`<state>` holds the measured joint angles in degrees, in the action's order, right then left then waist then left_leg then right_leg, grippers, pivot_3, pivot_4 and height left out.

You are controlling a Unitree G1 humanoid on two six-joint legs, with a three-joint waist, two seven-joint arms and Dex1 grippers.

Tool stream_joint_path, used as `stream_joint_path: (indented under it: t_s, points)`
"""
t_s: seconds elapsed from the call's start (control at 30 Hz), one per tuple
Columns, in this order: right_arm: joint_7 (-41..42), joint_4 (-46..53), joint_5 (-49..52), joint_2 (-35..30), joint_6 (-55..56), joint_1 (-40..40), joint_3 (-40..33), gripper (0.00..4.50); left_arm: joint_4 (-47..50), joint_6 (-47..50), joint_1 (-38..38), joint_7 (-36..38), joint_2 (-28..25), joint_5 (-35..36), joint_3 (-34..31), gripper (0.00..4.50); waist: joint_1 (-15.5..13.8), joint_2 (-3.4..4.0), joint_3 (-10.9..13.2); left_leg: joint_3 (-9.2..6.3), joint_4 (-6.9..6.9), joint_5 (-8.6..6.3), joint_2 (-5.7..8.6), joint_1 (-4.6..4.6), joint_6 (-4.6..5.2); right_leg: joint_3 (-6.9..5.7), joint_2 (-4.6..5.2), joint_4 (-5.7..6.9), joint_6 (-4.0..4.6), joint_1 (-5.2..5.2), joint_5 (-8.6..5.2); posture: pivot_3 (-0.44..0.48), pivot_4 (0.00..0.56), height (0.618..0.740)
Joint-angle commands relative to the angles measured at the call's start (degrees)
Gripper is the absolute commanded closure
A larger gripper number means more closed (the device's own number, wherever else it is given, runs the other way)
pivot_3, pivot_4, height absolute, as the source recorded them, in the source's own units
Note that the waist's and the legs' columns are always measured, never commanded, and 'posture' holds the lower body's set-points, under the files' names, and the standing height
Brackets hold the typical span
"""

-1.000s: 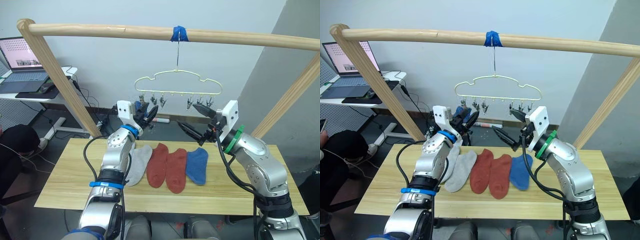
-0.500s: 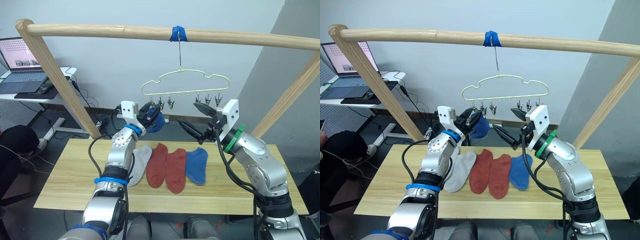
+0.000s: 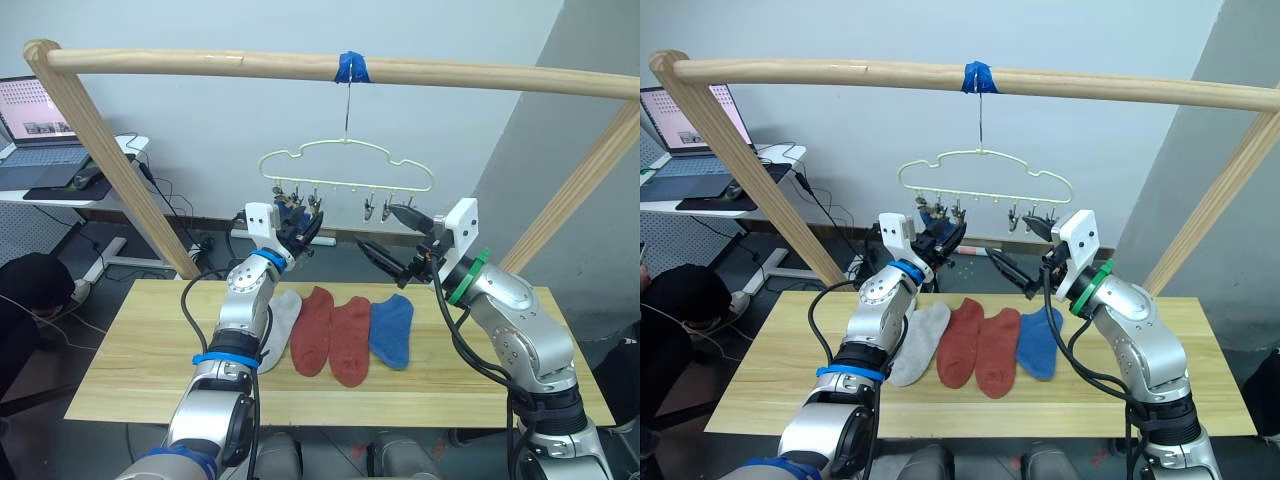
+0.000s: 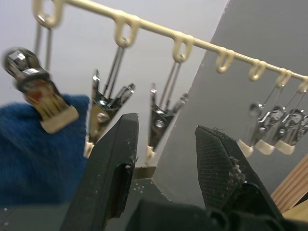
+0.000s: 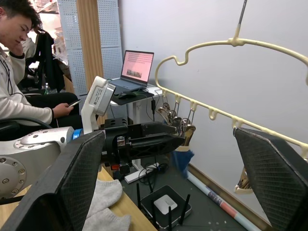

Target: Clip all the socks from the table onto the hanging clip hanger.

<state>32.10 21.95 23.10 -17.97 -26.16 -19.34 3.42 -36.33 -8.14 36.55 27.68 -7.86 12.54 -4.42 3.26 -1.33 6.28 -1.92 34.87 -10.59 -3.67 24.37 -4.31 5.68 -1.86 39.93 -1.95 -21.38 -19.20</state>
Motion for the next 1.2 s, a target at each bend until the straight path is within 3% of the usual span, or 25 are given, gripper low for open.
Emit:
stream_joint_path:
  t_s: [0.03,1.2]
  points:
    - [-0.4,1.8,-0.3,-0.1,1.4,-1.5,-0.4,0.0,1.4,-1.3,0.9,-0.1,0.0,-0.3,-0.2,2.38,0.0,0.0,0.0,0.0,0.0,0.0,0.0,0.0,0.0,0.0,0.0,0.0,0.0,0.0,0.0,-0.062,0.103,0.74]
    - [0.0,1.0,-1.8,0.0,2.5,-2.4,-0.2,0.0,-6.6,-3.7,5.7,-0.9,0.5,-0.5,-1.1,2.38,0.0,-0.01,0.0,0.0,0.0,0.0,0.01,0.0,0.0,-0.01,0.0,0.0,0.0,0.0,0.0,-0.069,0.102,0.74]
